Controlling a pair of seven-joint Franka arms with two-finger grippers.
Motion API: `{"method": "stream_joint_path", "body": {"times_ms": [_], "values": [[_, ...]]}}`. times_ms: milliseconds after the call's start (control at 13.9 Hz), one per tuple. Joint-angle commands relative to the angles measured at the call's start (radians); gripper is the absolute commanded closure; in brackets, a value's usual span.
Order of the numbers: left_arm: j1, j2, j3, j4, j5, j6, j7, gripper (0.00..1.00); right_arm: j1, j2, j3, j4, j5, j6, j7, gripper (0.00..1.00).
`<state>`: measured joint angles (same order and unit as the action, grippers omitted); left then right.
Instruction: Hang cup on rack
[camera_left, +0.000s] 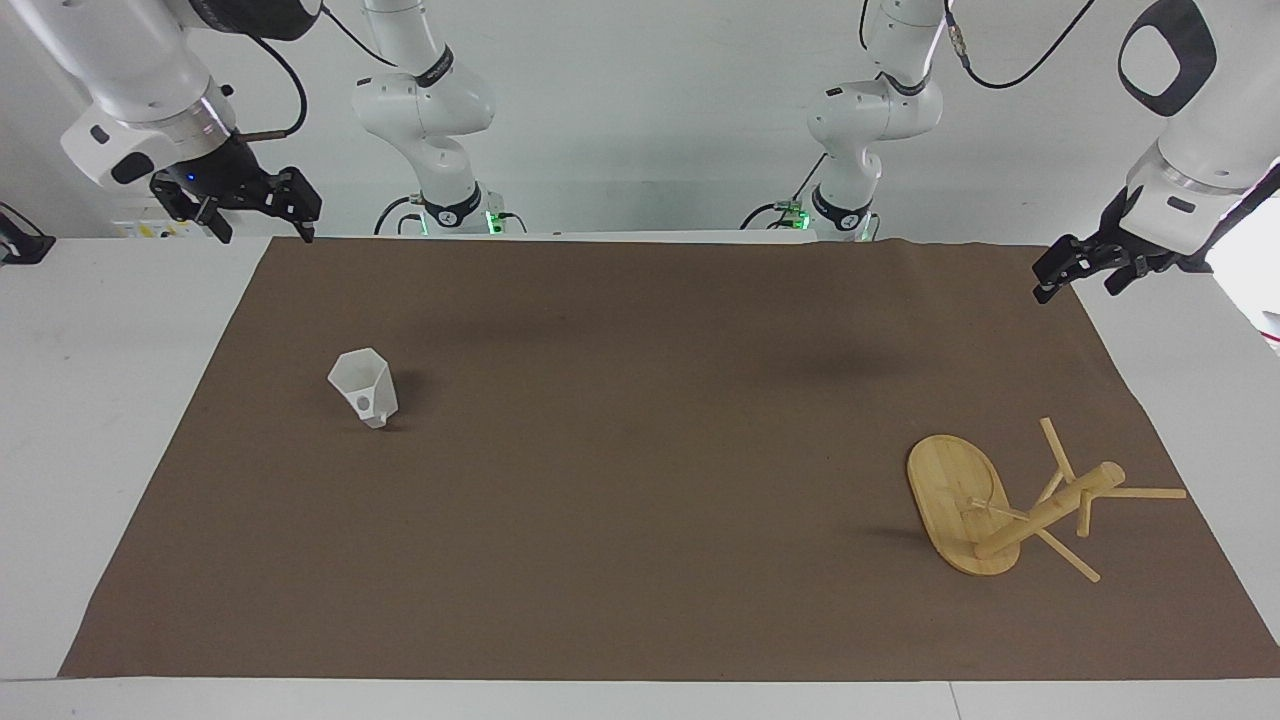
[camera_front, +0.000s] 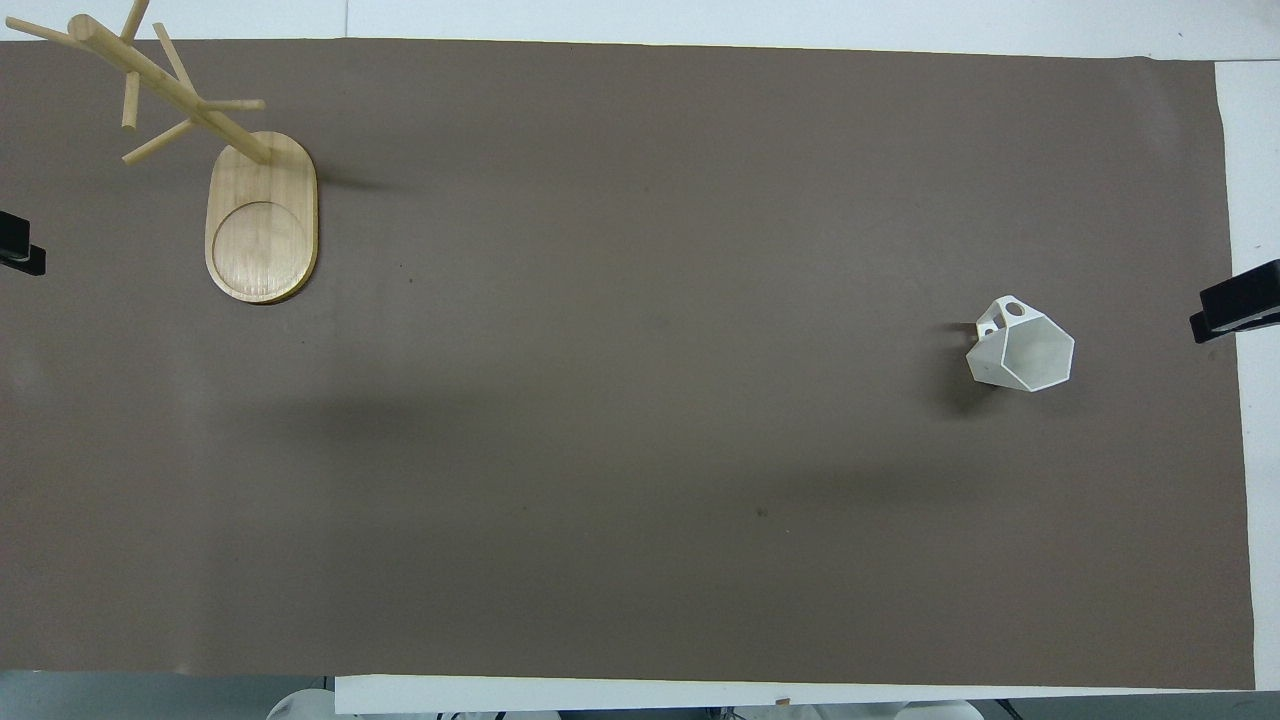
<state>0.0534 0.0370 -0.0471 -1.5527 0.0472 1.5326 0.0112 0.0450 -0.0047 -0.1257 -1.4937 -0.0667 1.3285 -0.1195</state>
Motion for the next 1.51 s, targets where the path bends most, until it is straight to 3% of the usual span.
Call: {"method": "stream_joint_path", "body": {"times_ms": [0, 359, 503, 719, 1007, 1150, 1438], "values": [[-0.006, -0.028, 0.006, -0.030, 0.003, -0.003, 0.003, 0.00, -0.008, -0.020, 0.008, -0.028, -0.016, 0.017, 0.011, 0.00], [-0.006, -0.028, 0.006, -0.030, 0.003, -0.003, 0.003, 0.00, -0.028, -0.023, -0.002, -0.039, -0.002, 0.015, 0.000, 0.00], [-0.006, -0.028, 0.006, -0.030, 0.003, -0.003, 0.003, 0.00, -0.031, -0.024, -0.003, -0.040, -0.002, 0.014, -0.115, 0.00], [-0.006, -0.028, 0.006, -0.030, 0.003, -0.003, 0.003, 0.00, -0.071, -0.023, -0.002, -0.060, 0.013, 0.064, -0.503, 0.00], [-0.006, -0.028, 0.006, -0.030, 0.003, -0.003, 0.003, 0.00, -0.223, 0.046, -0.003, -0.051, 0.177, 0.104, -1.104, 0.00], [-0.006, -0.028, 0.006, -0.030, 0.003, -0.003, 0.003, 0.00, -0.302, 0.121, -0.003, -0.039, 0.290, 0.110, -1.395, 0.00], [-0.006, -0.028, 0.006, -0.030, 0.003, -0.003, 0.003, 0.00, -0.440, 0.309, 0.006, -0.017, 0.557, 0.069, -1.808, 0.00]]}}
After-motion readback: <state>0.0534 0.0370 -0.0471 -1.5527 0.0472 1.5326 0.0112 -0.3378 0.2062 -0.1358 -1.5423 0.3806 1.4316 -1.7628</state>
